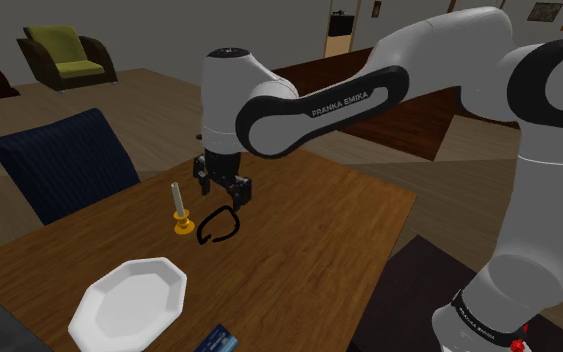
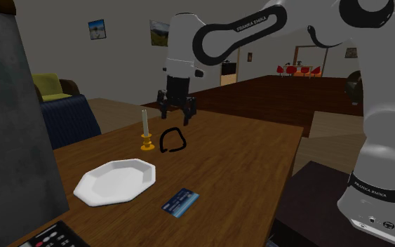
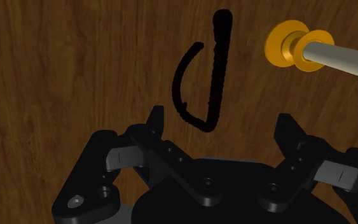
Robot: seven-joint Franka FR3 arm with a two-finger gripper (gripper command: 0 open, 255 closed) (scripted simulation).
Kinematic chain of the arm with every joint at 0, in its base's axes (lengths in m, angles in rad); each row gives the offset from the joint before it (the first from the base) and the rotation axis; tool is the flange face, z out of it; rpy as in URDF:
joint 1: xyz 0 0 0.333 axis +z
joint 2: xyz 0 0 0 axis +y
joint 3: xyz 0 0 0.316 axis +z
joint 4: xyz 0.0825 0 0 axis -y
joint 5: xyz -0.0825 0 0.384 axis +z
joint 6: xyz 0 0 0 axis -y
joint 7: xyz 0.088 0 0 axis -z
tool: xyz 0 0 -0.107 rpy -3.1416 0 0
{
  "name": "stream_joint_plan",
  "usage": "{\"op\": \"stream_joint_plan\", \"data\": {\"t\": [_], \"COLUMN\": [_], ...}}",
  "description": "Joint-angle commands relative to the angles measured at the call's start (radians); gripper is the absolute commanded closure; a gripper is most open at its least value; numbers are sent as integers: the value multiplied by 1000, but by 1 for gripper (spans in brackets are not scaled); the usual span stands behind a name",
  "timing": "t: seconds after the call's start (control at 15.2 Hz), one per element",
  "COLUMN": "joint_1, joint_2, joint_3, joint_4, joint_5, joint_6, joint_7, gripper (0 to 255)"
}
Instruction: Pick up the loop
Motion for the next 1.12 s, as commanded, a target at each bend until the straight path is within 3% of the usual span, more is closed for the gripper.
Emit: {"op": "stream_joint_plan", "data": {"t": [0.0, 0.33, 0.4, 1.06], "joint_1": [8, 14, 13, 12], "joint_2": [15, 33, 32, 28], "joint_3": [-9, -20, -20, -17], "joint_4": [-11, -38, -40, -31], "joint_5": [-15, -35, -34, -29], "joint_6": [22, 61, 62, 50], "joint_7": [12, 26, 25, 22], "gripper": [0, 0, 255, 255]}}
